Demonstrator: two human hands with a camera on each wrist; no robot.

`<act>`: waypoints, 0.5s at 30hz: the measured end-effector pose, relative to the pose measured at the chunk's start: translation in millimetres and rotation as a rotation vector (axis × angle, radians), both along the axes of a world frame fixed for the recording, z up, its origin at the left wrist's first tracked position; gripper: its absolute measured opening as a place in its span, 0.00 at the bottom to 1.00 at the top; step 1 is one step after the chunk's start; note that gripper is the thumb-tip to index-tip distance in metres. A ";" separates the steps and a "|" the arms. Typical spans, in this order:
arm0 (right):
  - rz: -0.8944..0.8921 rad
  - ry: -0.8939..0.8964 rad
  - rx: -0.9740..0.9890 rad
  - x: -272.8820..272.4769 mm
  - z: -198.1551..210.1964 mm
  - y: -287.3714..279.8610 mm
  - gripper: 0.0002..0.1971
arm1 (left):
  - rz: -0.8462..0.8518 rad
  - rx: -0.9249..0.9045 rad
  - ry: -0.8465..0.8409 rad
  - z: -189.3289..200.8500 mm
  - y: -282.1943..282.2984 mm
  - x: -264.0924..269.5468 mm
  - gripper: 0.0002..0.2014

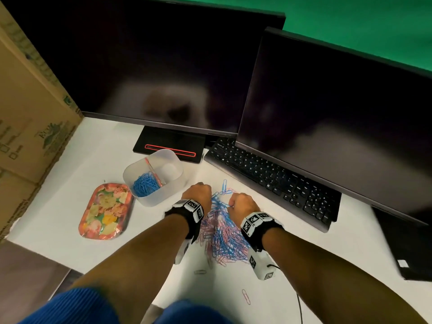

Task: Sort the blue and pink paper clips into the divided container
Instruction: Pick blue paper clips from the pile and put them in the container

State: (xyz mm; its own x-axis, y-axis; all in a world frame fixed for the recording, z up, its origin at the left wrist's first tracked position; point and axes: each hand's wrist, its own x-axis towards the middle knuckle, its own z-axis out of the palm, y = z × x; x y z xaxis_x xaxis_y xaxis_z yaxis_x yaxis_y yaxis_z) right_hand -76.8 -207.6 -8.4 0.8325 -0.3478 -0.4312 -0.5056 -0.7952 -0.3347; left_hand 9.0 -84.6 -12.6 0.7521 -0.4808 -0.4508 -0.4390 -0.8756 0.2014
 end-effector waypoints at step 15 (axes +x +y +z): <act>-0.262 -0.180 0.467 1.7 -5.7 -25.7 0.10 | 0.200 -0.323 0.111 0.8 20.4 3.7 0.05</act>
State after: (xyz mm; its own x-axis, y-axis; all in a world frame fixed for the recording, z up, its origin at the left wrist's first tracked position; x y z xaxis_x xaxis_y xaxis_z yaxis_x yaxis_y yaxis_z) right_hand -75.1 -233.3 -14.2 0.8185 -0.3590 -0.4486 -0.5689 -0.3974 -0.7200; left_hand 12.7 -64.1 -11.7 0.8006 -0.4597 -0.3843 -0.2260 -0.8256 0.5170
